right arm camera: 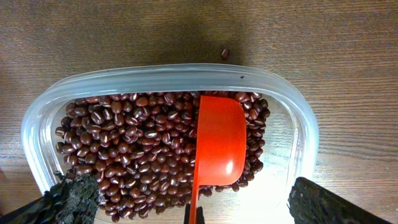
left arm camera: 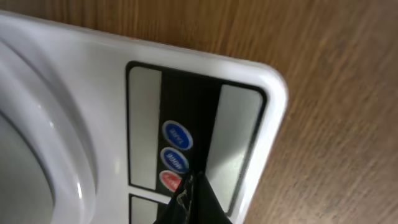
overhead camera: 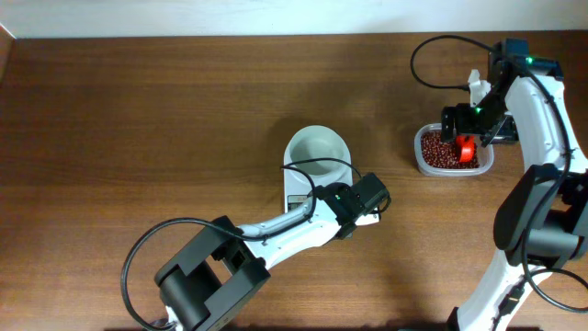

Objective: Scoop item into bowl and weigh 50g on scale

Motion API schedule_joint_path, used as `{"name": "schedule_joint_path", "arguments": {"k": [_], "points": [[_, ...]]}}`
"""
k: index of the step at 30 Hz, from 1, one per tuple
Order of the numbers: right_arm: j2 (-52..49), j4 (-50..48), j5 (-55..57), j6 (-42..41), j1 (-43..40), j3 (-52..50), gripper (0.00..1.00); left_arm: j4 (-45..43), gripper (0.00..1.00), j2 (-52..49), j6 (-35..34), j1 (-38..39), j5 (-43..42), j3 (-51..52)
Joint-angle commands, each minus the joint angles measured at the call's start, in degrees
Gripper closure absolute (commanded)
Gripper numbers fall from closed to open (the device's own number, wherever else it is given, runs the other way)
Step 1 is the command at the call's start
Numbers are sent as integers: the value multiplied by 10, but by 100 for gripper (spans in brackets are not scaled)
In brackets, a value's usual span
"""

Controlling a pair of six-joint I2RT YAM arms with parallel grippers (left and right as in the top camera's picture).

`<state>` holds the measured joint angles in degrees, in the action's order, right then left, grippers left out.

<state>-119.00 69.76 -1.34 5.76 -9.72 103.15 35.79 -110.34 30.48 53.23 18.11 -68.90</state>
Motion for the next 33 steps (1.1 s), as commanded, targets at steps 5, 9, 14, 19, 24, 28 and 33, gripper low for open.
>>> {"name": "schedule_joint_path", "arguments": {"k": [5,9,14,19,24,28,33], "points": [[-4,-2,3,-4,3,-2,1,11,100,47,-13,-15,-78,10],[-4,-2,3,-4,3,-2,1,21,100,187,-85,-20,-79,-3],[-4,-2,3,-4,3,-2,1,22,100,332,-286,-122,-79,-3],[-4,-2,3,-4,3,-2,1,23,100,328,-437,-359,-131,-3],[-4,-2,3,-4,3,-2,1,-53,100,189,-442,-505,-134,-3],[-4,-2,3,-4,3,-2,1,-92,100,130,-442,-513,-143,-3],[-4,-2,3,-4,3,-2,1,-33,100,128,-442,-513,-172,-3]]}}
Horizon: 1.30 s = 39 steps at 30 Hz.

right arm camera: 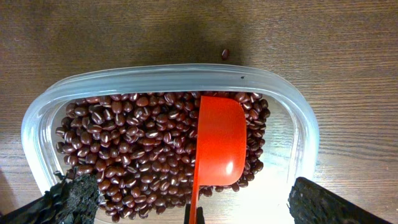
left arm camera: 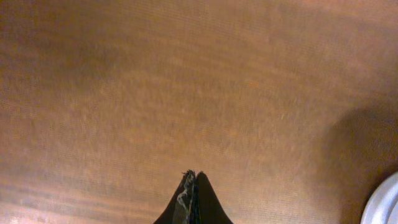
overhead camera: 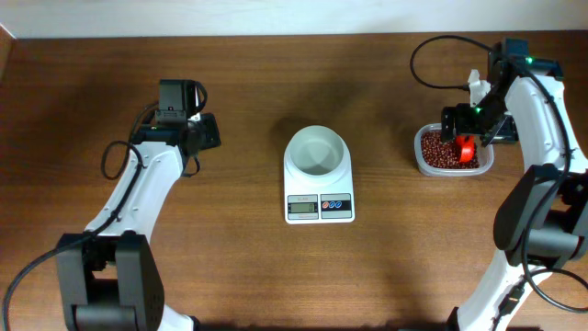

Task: Scoop item into bowl and weigh 50g on scale
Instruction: 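Pull the left gripper back away from the scale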

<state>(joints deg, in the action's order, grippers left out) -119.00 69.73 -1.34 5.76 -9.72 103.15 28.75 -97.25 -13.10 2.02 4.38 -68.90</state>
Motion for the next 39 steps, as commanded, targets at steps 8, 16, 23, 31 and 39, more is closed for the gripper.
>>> {"name": "schedule_joint_path", "arguments": {"k": [8,16,23,31,39], "points": [[-4,-2,3,-4,3,-2,1,172,100,4,-11,0,-150,-3],[-4,-2,3,-4,3,-2,1,152,100,4,-28,0,-149,-3],[-4,-2,3,-4,3,-2,1,146,100,4,-47,0,-156,-3],[-4,-2,3,-4,3,-2,1,133,100,4,-47,0,-156,-3],[-4,-2,3,-4,3,-2,1,124,100,4,-33,0,-153,-3]]}}
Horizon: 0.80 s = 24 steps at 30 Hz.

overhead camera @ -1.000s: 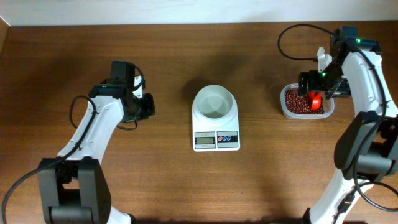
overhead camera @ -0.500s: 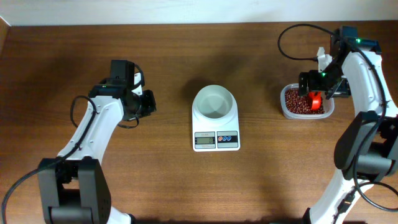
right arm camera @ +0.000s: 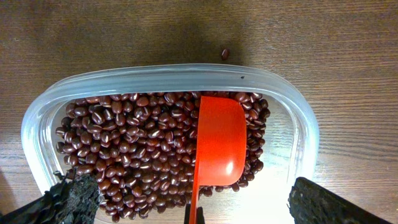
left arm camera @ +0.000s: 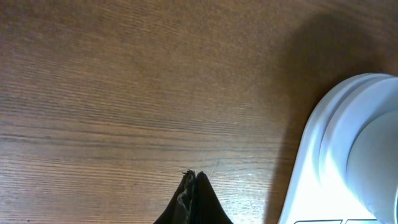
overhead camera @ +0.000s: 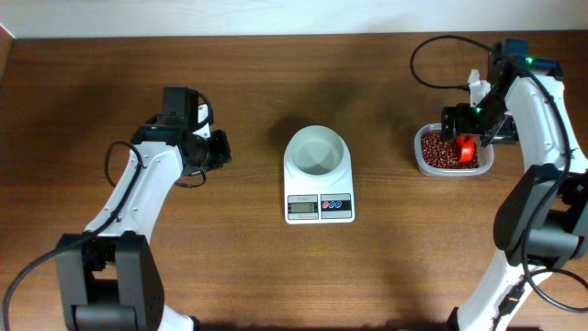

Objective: Scoop item into bowl and weigh 50g on scale

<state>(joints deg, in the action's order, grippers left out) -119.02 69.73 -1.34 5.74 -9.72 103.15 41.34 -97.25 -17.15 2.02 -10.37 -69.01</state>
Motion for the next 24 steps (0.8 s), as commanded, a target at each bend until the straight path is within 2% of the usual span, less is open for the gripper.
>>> {"name": "schedule_joint_path", "arguments": {"k": [1,4,13,19,24], "points": [[-4,-2,3,-4,3,-2,1,-9,100,4,7,0,-2,-2],[-4,-2,3,-4,3,-2,1,-54,100,4,7,0,-1,-2],[-4,-2,3,-4,3,-2,1,-68,100,4,7,0,-2,-2],[-4,-2,3,-4,3,-2,1,-10,100,72,7,3,-8,-17],[-4,-2,3,-4,3,-2,1,46,100,105,-7,50,-3,-17]]}}
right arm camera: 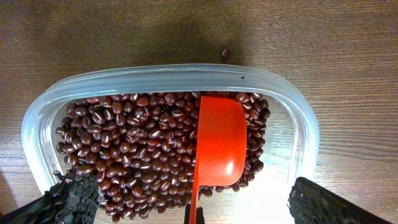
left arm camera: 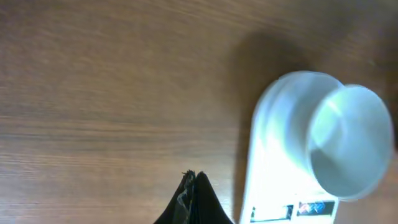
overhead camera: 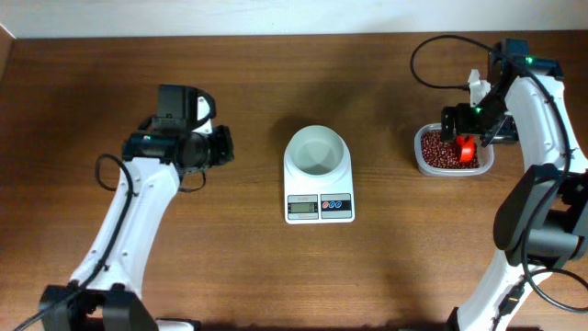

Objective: Scoop item into bowl and weigh 50g on scale

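Observation:
A white bowl (overhead camera: 318, 152) stands empty on the white scale (overhead camera: 319, 204) at mid-table; the left wrist view shows the bowl (left arm camera: 348, 140) and the scale (left arm camera: 273, 186) too, blurred. My left gripper (overhead camera: 225, 147) hovers left of the scale, shut and empty, its tip (left arm camera: 194, 175) over bare wood. At the right, a clear container (right arm camera: 298, 124) holds red beans (right arm camera: 130, 143). An orange scoop (right arm camera: 219, 140) lies on the beans, its handle running back between my right gripper's (right arm camera: 196, 202) wide-apart fingers (right arm camera: 68, 199). The scoop's cup holds no beans.
One loose bean (right arm camera: 225, 53) lies on the wood just beyond the container. The table's far edge meets a pale wall (overhead camera: 276, 18). The right arm (overhead camera: 542, 110) reaches in from the right side, with a black cable looping above it.
My left gripper now looks at the whole bowl and part of the scale from farther off, where only the bowl's edge showed before. It stays shut. The right arm and scoop have not moved.
My left gripper was first shut with its tip on the scale's buttons. Then it was far to the left over bare wood, then closer to the scale, and now farther back from it. The right gripper stayed over the bean container throughout.

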Motion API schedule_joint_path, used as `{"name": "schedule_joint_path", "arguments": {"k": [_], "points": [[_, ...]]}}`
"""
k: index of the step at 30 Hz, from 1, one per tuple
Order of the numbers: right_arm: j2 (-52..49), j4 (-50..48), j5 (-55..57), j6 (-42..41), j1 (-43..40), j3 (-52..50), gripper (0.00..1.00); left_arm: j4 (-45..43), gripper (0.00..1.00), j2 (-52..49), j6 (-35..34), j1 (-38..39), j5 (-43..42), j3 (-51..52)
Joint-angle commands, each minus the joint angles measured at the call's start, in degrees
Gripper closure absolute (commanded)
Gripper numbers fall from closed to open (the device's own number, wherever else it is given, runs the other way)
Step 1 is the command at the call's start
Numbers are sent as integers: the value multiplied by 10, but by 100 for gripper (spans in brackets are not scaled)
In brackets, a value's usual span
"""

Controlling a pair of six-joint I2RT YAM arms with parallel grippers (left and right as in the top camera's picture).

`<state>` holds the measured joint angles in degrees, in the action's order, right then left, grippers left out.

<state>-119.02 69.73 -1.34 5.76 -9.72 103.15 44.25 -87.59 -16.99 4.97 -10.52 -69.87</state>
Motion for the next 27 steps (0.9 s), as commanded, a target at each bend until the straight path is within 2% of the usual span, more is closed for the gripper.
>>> {"name": "schedule_joint_path", "arguments": {"k": [1,5,7,11,13,20,23,26,27], "points": [[-4,-2,3,-4,3,-2,1,42,100,8,-17,36,-2,-8],[-4,-2,3,-4,3,-2,1,104,100,8,-16,111,8,-8],[-4,-2,3,-4,3,-2,1,108,100,8,-17,159,59,-3],[-4,-2,3,-4,3,-2,1,95,100,7,-39,247,135,9],[-4,-2,3,-4,3,-2,1,40,100,5,-47,299,151,31],[-4,-2,3,-4,3,-2,1,-37,100,-35,-46,345,151,50],[-4,-2,3,-4,3,-2,1,-17,100,-71,-46,369,144,50],[-4,-2,3,-4,3,-2,1,24,100,-76,0,403,144,50],[-4,-2,3,-4,3,-2,1,30,96,-76,2,409,145,50]]}}
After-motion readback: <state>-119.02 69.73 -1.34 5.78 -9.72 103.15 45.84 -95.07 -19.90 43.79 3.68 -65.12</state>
